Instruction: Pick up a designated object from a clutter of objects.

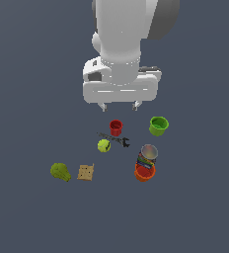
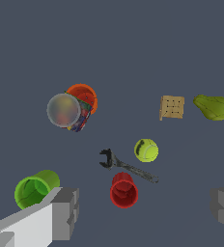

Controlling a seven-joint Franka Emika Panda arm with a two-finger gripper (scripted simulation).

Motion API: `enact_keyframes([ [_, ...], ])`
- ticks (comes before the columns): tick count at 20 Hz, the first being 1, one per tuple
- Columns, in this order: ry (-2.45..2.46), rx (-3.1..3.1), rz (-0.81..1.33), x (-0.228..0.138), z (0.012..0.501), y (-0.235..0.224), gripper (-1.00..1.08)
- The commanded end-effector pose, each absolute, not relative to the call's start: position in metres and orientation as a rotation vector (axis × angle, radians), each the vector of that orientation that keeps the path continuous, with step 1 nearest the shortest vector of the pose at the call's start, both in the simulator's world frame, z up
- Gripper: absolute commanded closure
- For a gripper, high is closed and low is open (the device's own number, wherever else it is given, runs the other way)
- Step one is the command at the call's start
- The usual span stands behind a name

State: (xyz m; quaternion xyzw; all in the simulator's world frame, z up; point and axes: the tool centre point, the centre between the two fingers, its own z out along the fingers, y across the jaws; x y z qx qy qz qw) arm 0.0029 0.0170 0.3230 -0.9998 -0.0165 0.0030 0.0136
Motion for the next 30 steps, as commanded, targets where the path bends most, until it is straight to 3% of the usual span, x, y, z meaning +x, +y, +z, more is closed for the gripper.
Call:
enact_keyframes([
  [1,-0.051,-3.114,0.009,0.003,0.323,0.017,-0.92],
  [9,-0.136,-3.093,-0.003,0.009,0.323,0.045,-0.92],
  [17,-0.152,-3.094,-0.003,0.01,0.317,0.042,-0.92],
  [30,-0.366,-3.09,-0.008,0.013,0.242,0.01,-0.92],
])
